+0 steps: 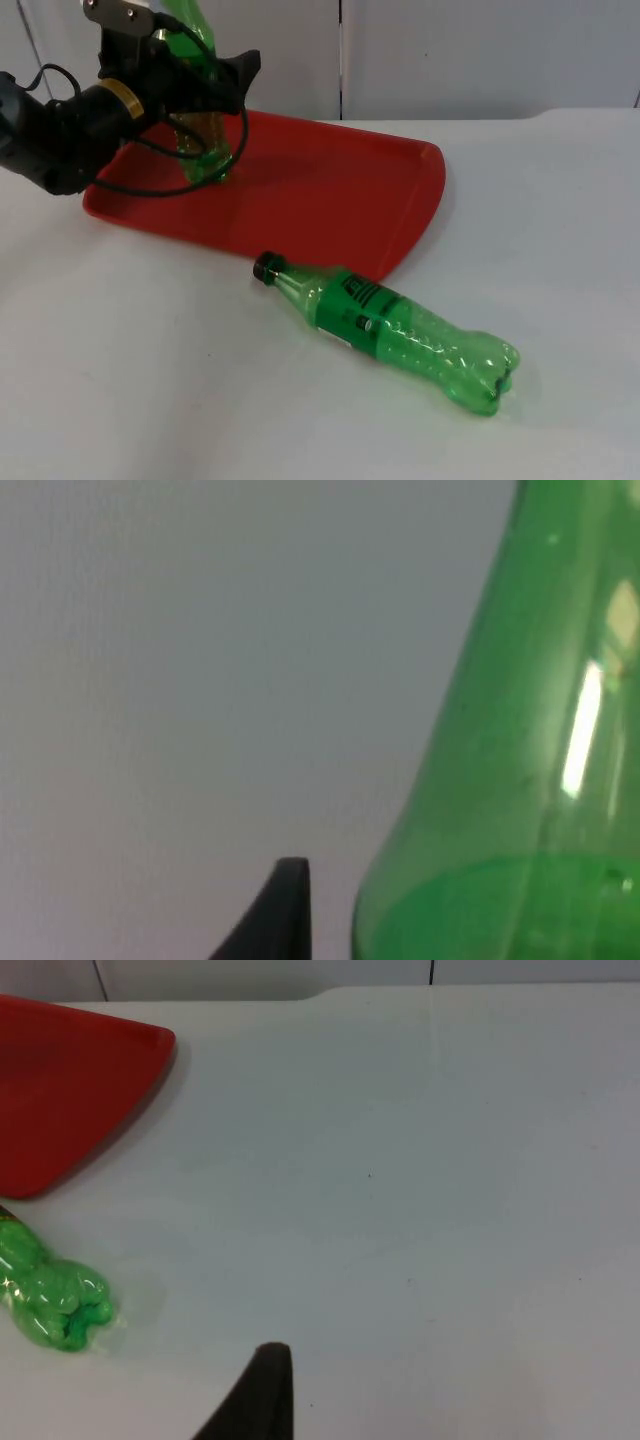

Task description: Place the bottle upright on the tray.

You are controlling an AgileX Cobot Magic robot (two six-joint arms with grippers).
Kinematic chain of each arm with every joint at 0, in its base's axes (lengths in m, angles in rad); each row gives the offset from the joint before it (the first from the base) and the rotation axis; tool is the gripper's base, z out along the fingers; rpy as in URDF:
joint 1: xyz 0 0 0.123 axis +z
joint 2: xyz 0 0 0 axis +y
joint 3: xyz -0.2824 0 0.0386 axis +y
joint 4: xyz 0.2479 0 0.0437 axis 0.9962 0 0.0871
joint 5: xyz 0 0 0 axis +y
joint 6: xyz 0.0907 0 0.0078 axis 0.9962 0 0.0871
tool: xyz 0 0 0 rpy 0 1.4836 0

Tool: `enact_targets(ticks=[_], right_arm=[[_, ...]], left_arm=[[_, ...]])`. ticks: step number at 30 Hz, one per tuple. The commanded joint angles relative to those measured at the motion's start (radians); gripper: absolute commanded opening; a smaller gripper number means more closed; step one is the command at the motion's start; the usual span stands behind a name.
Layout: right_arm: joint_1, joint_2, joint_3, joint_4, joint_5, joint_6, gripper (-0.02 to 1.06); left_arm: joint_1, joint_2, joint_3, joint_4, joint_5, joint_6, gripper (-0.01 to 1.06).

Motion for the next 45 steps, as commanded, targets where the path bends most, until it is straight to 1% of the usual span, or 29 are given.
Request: enact_targets(ticks=[1,5,9,19,20,25,26,30,31,37,39,41,43,44,45], right_arm=[[-0.005,-0.003,0.002,-0.001,-0.006,0.002,1.05],[-0.005,-0.003,0.002,-0.001,-0.006,0.002,1.05],[-0.005,-0.003,0.002,-0.001,-0.006,0.002,1.05],[-0.005,-0.003,0.002,-0.001,-0.006,0.002,1.05],[-0.005,-0.003,0.002,-0.001,-0.006,0.002,1.05],[-0.005,-0.003,0.002,-0.001,-0.006,0.002,1.05],[-0.005,-0.003,0.002,-0.001,-0.006,0.002,1.05],[-0.005,-0.003,0.002,-0.001,-0.006,0.002,1.05],[-0.005,-0.003,0.002,-0.001,-0.006,0.002,1.05],[-0.005,-0.003,0.002,-0.001,-0.006,0.002,1.05],[-0.005,-0.003,0.002,-0.001,-0.006,0.002,1.05],[-0.005,-0.003,0.002,-0.001,-0.006,0.002,1.05],[-0.005,-0.003,0.002,-0.001,-0.006,0.002,1.05],[-0.005,-0.003,0.002,-0.001,-0.006,0.002,1.05],[-0.005,-0.003,0.002,-0.001,-0.006,0.002,1.05]], left_arm=[[0.002,-0.008,0.016,0.01,-0.005,0.014,1.05],[0.021,-0.019,0.041,0.008,-0.005,0.009,1.05],[0.033,-0.045,0.093,0.03,-0.007,0.0,1.05],[0.035,-0.188,0.324,0.026,-0.01,0.011,1.05],[0.035,-0.188,0.324,0.026,-0.01,0.011,1.05],[0.052,-0.277,0.463,0.017,-0.024,0.015,1.05],[0.052,-0.277,0.463,0.017,-0.024,0.015,1.05],[0.068,-0.356,0.564,0.012,-0.034,0.015,1.05],[0.068,-0.356,0.564,0.012,-0.034,0.015,1.05],[0.068,-0.49,0.699,0.009,-0.025,0.046,1.05],[0.068,-0.514,0.72,0.009,-0.025,0.043,1.05],[0.068,-0.562,0.751,0.028,-0.027,0.007,1.05],[0.068,-0.61,0.77,0.069,-0.024,-0.094,1.05],[0.068,-0.61,0.77,0.069,-0.024,-0.094,1.05],[0.068,-0.637,0.777,0.097,-0.02,-0.129,1.05]])
